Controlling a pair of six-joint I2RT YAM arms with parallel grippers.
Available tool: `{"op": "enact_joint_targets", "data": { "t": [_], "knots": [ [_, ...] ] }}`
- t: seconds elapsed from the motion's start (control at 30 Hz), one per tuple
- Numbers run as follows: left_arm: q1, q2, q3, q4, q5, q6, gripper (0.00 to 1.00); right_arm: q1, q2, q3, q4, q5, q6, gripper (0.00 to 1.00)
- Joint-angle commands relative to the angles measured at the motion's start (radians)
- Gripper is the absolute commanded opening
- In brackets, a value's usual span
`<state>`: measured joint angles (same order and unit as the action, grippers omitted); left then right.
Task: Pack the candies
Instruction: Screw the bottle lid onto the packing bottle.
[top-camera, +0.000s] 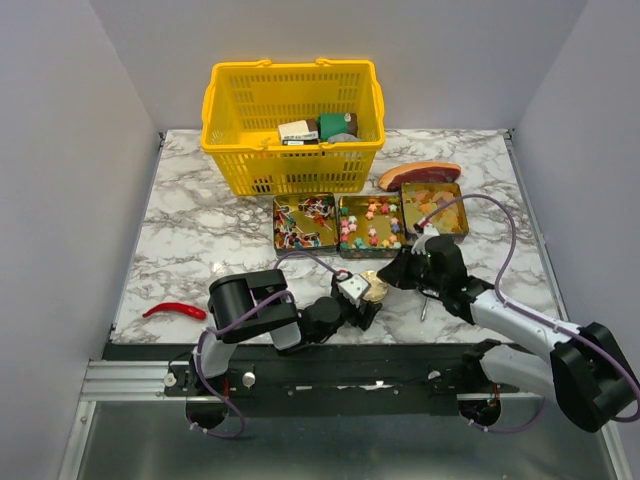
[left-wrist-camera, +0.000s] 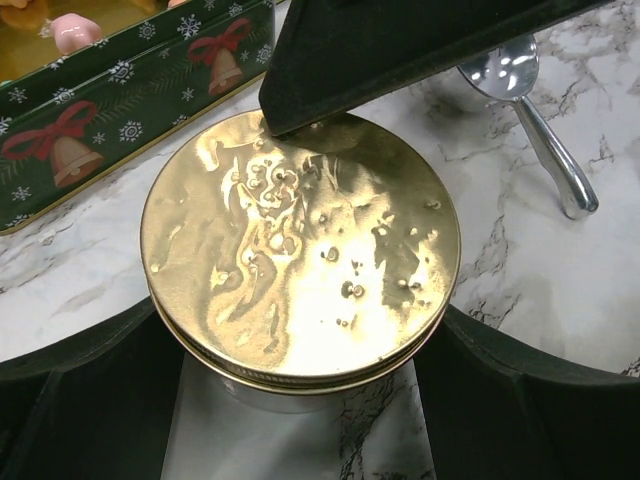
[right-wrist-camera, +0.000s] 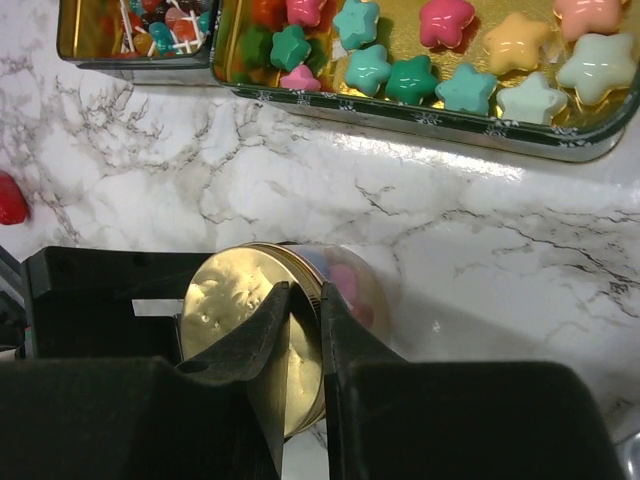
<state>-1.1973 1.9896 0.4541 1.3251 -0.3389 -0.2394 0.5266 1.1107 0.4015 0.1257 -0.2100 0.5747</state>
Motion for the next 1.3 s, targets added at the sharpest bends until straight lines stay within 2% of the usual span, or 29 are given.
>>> {"op": "enact_joint_targets", "data": {
  "t": [0.0,0.47,0.63,0.7,0.73,0.77,0.8,0.87,0.9,1.1,1.27],
  "knots": [
    [0.033,0.089,0.015,-0.313,-0.041,-0.032,0.54,0.029,-0.076,-0.115,-0.192,-0.178,0.076,0.01],
    [0.081,0.106,0.051,-0.395,-0.048,-0.069,0.52,0.027,-0.317,-0.167,-0.354,-0.261,0.105,0.01],
    [0.081,0.104,0.046,-0.386,-0.034,-0.058,0.52,0.027,-0.414,-0.142,-0.446,-0.214,0.106,0.01],
    [0.081,0.095,0.025,-0.348,0.004,-0.049,0.57,0.027,-0.434,-0.113,-0.48,-0.152,0.111,0.01],
    [0.081,0.089,0.011,-0.328,0.026,-0.049,0.62,0.029,-0.458,-0.104,-0.506,-0.126,0.114,0.01],
    [0.081,0.069,-0.001,-0.287,0.069,-0.046,0.8,0.027,-0.471,-0.093,-0.512,-0.093,0.116,0.02],
    [0.079,0.058,-0.021,-0.279,0.077,-0.054,0.87,0.027,-0.483,-0.089,-0.517,-0.071,0.125,0.09],
    [0.079,0.037,-0.034,-0.267,0.087,-0.057,0.94,0.027,-0.514,-0.082,-0.525,-0.043,0.129,0.13],
    [0.079,0.019,-0.046,-0.264,0.09,-0.058,0.99,0.027,-0.519,-0.075,-0.528,-0.039,0.134,0.18],
    [0.077,-0.069,-0.098,-0.248,0.103,-0.075,0.99,0.027,-0.486,-0.058,-0.535,-0.034,0.116,0.33],
    [0.077,-0.127,-0.137,-0.239,0.109,-0.089,0.99,0.027,-0.468,-0.047,-0.523,-0.022,0.096,0.39]
  ]
}}
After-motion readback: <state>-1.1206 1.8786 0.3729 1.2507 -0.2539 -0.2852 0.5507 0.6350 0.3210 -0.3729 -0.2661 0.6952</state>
